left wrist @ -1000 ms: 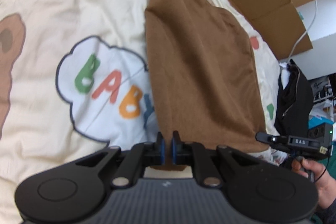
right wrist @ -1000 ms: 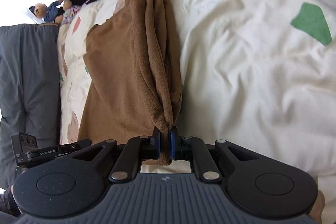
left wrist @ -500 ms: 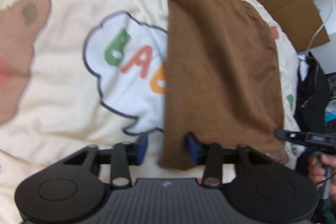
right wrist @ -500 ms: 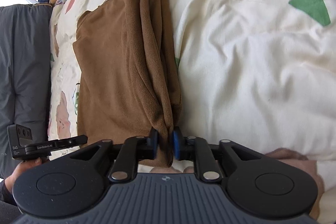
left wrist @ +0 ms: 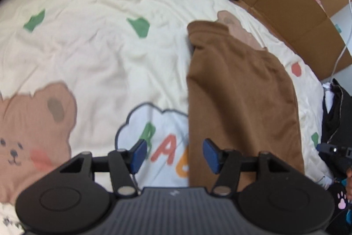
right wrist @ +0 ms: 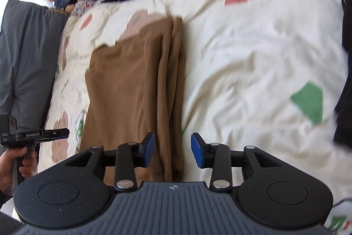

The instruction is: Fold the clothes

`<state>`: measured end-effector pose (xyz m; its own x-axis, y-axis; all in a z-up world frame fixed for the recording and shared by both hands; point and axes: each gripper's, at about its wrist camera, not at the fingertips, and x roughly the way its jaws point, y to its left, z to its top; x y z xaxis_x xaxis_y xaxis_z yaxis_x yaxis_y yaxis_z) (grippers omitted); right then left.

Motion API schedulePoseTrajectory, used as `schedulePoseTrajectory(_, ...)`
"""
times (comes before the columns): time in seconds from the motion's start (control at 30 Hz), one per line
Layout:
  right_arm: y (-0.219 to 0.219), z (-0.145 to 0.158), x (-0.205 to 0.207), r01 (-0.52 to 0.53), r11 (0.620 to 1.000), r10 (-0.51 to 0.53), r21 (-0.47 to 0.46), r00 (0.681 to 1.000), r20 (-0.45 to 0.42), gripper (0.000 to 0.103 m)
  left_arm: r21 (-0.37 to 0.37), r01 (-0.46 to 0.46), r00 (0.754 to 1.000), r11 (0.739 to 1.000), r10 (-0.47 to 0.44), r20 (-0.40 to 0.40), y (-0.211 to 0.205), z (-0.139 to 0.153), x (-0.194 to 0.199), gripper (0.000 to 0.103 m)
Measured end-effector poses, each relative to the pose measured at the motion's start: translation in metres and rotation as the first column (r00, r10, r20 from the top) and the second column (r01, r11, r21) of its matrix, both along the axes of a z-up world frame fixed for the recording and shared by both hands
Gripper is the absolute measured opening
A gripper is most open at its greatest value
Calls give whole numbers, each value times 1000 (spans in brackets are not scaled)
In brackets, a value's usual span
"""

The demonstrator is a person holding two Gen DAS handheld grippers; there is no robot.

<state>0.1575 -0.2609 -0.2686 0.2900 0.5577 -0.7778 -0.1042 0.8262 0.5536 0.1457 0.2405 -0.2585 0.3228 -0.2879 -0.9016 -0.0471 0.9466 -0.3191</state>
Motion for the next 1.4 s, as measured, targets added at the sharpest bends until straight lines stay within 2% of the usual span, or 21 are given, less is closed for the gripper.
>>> schedulePoseTrajectory(0.13, -4, 10, 16, 20, 1000, -20, -2, 999, 37, 41, 22, 41, 999, 999, -42, 27, -4, 22, 22, 60)
schedulePoseTrajectory(0.3, 1, 23, 34, 17, 1000, -16, -6, 997, 76, 41, 145, 141, 985, 979, -153, 76, -19, 58, 54, 64)
schedulePoseTrajectory(0.43, 14, 34, 49, -20, 999, 23, -32, 994, 105, 42, 172, 185, 974, 968, -203, 98, -29, 69, 81, 66)
schedulePoseTrajectory(0.47, 18, 36, 53, -32, 999, 36, -38, 993, 111, 43, 172, 196, 970, 965, -216, 108, -32, 68, 88, 69)
schedulePoseTrajectory(0.7, 48, 37, 85, -58, 995, 67, -76, 989, 132, 44, 101, 253, 953, 962, -266, 146, -48, 38, 127, 70)
schedulePoseTrajectory(0.97, 75, 19, 104, -81, 994, 89, -71, 990, 113, 44, 177, 331, 921, 927, -358, 151, -60, 5, 147, 70)
schedulePoseTrajectory(1.23, 90, 6, 124, -85, 994, 93, -72, 990, 105, 44, 132, 318, 937, 939, -332, 109, -46, -18, 162, 71)
schedulePoseTrajectory(1.27, 91, 3, 126, -84, 994, 92, -74, 991, 102, 44, 122, 314, 939, 942, -327, 104, -45, -21, 164, 69)
schedulePoseTrajectory(1.33, 95, -2, 131, -84, 994, 91, -76, 991, 94, 44, 106, 308, 943, 945, -318, 93, -43, -25, 167, 59)
schedulePoseTrajectory(1.4, 101, -10, 134, -99, 992, 105, -80, 992, 77, 44, 67, 291, 951, 955, -296, 91, -40, -29, 172, 34)
